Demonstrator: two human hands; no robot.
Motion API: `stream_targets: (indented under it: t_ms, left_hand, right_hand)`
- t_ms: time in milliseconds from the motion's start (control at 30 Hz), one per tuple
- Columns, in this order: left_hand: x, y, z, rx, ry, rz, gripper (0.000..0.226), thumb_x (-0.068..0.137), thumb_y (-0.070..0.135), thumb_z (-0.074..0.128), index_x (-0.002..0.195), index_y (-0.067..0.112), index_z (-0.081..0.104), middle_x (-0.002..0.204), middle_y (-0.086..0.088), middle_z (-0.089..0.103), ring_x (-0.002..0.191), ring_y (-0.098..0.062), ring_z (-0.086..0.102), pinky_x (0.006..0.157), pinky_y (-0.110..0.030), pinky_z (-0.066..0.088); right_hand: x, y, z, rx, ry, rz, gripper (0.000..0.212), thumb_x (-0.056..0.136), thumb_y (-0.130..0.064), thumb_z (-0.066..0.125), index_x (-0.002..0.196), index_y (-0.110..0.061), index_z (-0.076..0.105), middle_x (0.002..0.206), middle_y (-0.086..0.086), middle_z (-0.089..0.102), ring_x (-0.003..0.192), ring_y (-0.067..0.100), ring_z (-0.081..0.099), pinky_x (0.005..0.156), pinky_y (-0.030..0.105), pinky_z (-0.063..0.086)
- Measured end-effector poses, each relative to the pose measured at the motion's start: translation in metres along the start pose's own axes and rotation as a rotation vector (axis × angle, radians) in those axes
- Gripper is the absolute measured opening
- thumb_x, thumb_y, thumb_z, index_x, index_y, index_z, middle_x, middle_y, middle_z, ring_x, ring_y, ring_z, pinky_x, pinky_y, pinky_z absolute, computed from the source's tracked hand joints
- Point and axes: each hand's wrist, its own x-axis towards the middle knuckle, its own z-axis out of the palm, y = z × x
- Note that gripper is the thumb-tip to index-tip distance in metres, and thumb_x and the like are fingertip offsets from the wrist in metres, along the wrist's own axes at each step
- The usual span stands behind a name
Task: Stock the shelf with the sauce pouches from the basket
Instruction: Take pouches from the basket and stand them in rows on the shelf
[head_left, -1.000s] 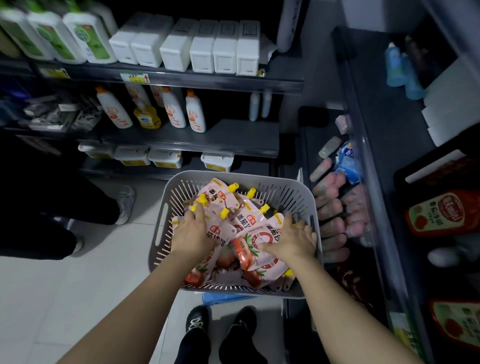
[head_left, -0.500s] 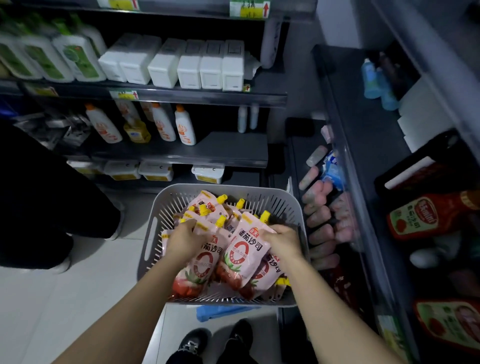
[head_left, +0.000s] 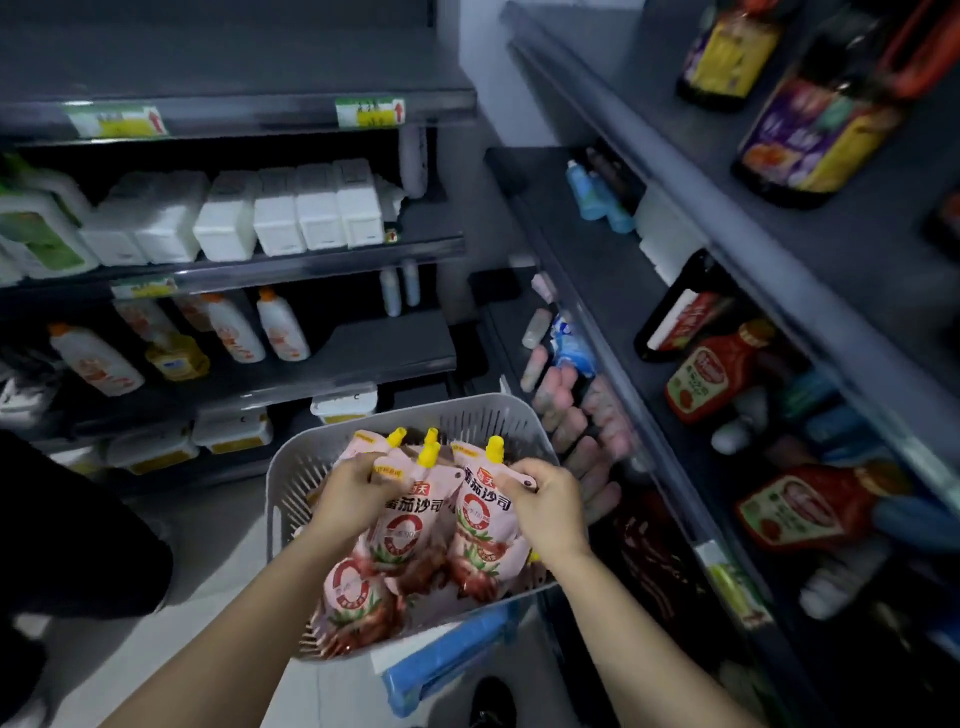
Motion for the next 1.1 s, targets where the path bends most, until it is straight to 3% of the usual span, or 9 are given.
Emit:
stream_targets:
  t_ms: [100, 333, 400, 500, 600, 700, 833, 967, 1100]
  left_hand:
    - [-0.011, 0.031, 0.005, -0.061, -0.068, 0.097, 0.012, 0.079, 0.006, 0.075, 0.076, 0.015, 0.069, 0.08, -0.01, 0.07, 0.084, -0.028, 0.066, 0.087, -0.047, 0.051]
    - [-0.037, 0.112, 0.021, -0.126, -0.299, 0.319, 0.007, 0.081, 0.004, 0.072, 0.08, 0.0, 0.066, 0.083, -0.023, 0.068, 0.076, -0.029, 0.063, 0.076, -0.051, 0.053]
    - [-0.051, 0.136, 0.032, -0.175, -0.373, 0.372, 0.006, 0.081, 0.003, 0.071, 0.083, 0.0, 0.067, 0.083, -0.021, 0.07, 0.076, -0.029, 0.066, 0.075, -0.05, 0.054]
    - [-0.077, 0.173, 0.052, -0.233, -0.48, 0.459, 0.007, 0.081, -0.001, 0.068, 0.089, -0.001, 0.067, 0.08, -0.014, 0.072, 0.069, -0.021, 0.068, 0.062, -0.033, 0.057]
    - [-0.106, 0.205, 0.071, -0.256, -0.585, 0.564, 0.009, 0.082, -0.002, 0.066, 0.081, 0.006, 0.066, 0.066, -0.001, 0.072, 0.056, -0.009, 0.067, 0.05, -0.022, 0.052]
    - [-0.137, 0.234, 0.091, -0.255, -0.676, 0.63, 0.009, 0.083, -0.001, 0.065, 0.084, 0.008, 0.065, 0.064, -0.001, 0.071, 0.049, -0.009, 0.065, 0.04, -0.02, 0.048]
    - [-0.174, 0.263, 0.121, -0.273, -0.756, 0.693, 0.014, 0.081, -0.002, 0.067, 0.083, 0.012, 0.067, 0.066, 0.002, 0.073, 0.059, -0.009, 0.068, 0.054, -0.025, 0.056]
    - [-0.212, 0.286, 0.155, -0.299, -0.843, 0.696, 0.014, 0.081, -0.004, 0.066, 0.088, 0.009, 0.067, 0.069, 0.0, 0.073, 0.062, -0.012, 0.069, 0.056, -0.026, 0.058]
    - [-0.25, 0.302, 0.193, -0.304, -0.901, 0.765, 0.017, 0.081, -0.002, 0.066, 0.082, 0.014, 0.068, 0.068, 0.003, 0.074, 0.061, -0.009, 0.069, 0.057, -0.024, 0.057]
  right_hand:
    - [-0.014, -0.016, -0.024, 0.021, 0.121, -0.067, 0.005, 0.082, -0.02, 0.074, 0.078, -0.017, 0.074, 0.066, -0.007, 0.069, 0.066, 0.014, 0.063, 0.066, 0.036, 0.053]
    - [-0.06, -0.054, -0.096, 0.138, 0.404, -0.116, 0.019, 0.081, -0.021, 0.075, 0.065, -0.028, 0.07, 0.058, -0.019, 0.065, 0.06, 0.0, 0.06, 0.06, 0.03, 0.047]
    - [-0.075, -0.065, -0.119, 0.145, 0.481, -0.145, 0.013, 0.082, -0.025, 0.075, 0.069, -0.024, 0.073, 0.065, -0.014, 0.07, 0.066, 0.007, 0.066, 0.063, 0.037, 0.053]
    - [-0.103, -0.082, -0.156, 0.153, 0.617, -0.213, 0.006, 0.081, -0.022, 0.075, 0.077, -0.025, 0.077, 0.076, -0.009, 0.075, 0.078, 0.011, 0.07, 0.073, 0.04, 0.057]
    - [-0.131, -0.097, -0.192, 0.127, 0.716, -0.258, 0.018, 0.083, -0.018, 0.074, 0.071, -0.031, 0.073, 0.068, -0.017, 0.071, 0.071, 0.003, 0.066, 0.067, 0.033, 0.054]
    - [-0.157, -0.105, -0.227, 0.076, 0.821, -0.278, 0.018, 0.084, -0.018, 0.072, 0.066, -0.017, 0.069, 0.064, -0.002, 0.068, 0.067, 0.022, 0.065, 0.063, 0.043, 0.054]
    - [-0.193, -0.109, -0.273, -0.027, 0.949, -0.337, 0.023, 0.085, -0.016, 0.067, 0.066, -0.004, 0.064, 0.067, 0.015, 0.062, 0.068, 0.033, 0.059, 0.058, 0.048, 0.049]
    - [-0.232, -0.106, -0.316, 0.014, 1.004, -0.287, 0.018, 0.085, -0.023, 0.069, 0.07, -0.014, 0.067, 0.073, 0.015, 0.065, 0.07, 0.036, 0.06, 0.061, 0.047, 0.051]
    - [-0.267, -0.095, -0.358, 0.076, 1.07, -0.266, 0.014, 0.083, -0.022, 0.071, 0.07, -0.019, 0.068, 0.074, 0.012, 0.067, 0.066, 0.021, 0.057, 0.061, 0.042, 0.05]
